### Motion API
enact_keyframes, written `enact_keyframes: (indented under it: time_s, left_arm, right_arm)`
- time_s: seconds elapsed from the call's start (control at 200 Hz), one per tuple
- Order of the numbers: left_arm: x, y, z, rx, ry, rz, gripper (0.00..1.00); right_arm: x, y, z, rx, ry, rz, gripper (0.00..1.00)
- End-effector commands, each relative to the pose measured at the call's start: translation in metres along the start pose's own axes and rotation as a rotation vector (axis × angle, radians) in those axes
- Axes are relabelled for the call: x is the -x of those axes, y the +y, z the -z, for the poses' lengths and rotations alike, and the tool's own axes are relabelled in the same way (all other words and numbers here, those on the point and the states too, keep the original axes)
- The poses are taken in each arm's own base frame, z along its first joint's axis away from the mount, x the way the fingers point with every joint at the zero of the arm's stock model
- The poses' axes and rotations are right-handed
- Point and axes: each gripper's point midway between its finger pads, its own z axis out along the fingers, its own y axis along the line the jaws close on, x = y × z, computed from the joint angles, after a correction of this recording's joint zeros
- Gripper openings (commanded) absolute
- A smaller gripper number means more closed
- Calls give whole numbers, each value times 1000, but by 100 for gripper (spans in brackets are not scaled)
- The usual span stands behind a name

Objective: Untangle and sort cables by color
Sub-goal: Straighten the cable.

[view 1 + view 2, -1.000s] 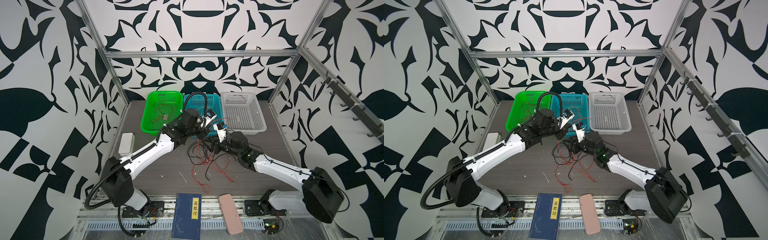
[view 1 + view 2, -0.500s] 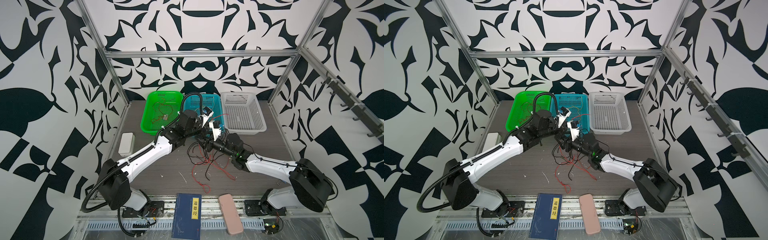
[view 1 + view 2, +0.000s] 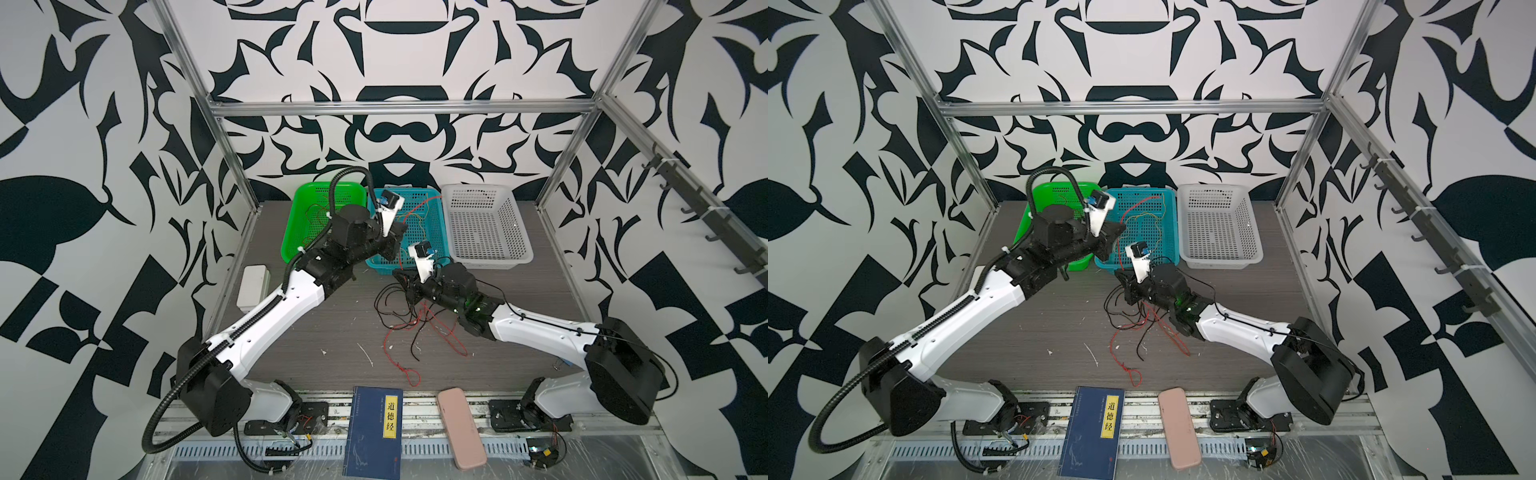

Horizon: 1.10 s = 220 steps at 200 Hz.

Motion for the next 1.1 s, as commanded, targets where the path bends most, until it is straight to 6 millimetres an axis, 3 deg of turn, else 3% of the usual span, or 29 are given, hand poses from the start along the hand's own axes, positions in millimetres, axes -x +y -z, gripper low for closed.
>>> enact_keyframes:
  time_s: [0.0, 0.11, 0.23, 0.26, 0.515, 0.525, 0.56, 0.75, 1.095]
  left_arm:
    - [59, -4, 34, -28, -137, 41, 0]
    - [88, -1, 55, -21, -190, 33, 0]
    - [107, 10, 70, 14, -212, 13, 0]
    - [120, 10, 89, 32, -248, -4, 0]
    - [167, 65, 137, 229, -327, -57, 0]
    - [164, 71, 128, 236, -309, -54, 0]
    - [167, 81, 128, 261, -305, -60, 0]
    - [190, 133, 159, 437, -355, -53, 0]
    - [235, 190, 202, 597, -402, -44, 0]
  right_arm:
    - [2, -14, 8, -106, 37, 81, 11]
    - [-10, -28, 13, -174, 77, 113, 11]
    - [-22, -39, 18, -229, 122, 144, 9]
    - [-23, -40, 20, -236, 127, 146, 8]
    - [-33, -48, 33, -273, 154, 167, 2]
    - [-33, -49, 33, -275, 153, 167, 2]
    - [-33, -48, 34, -274, 155, 169, 2]
    - [-40, -57, 40, -306, 185, 178, 2]
    - [-61, -93, 55, -380, 267, 150, 2]
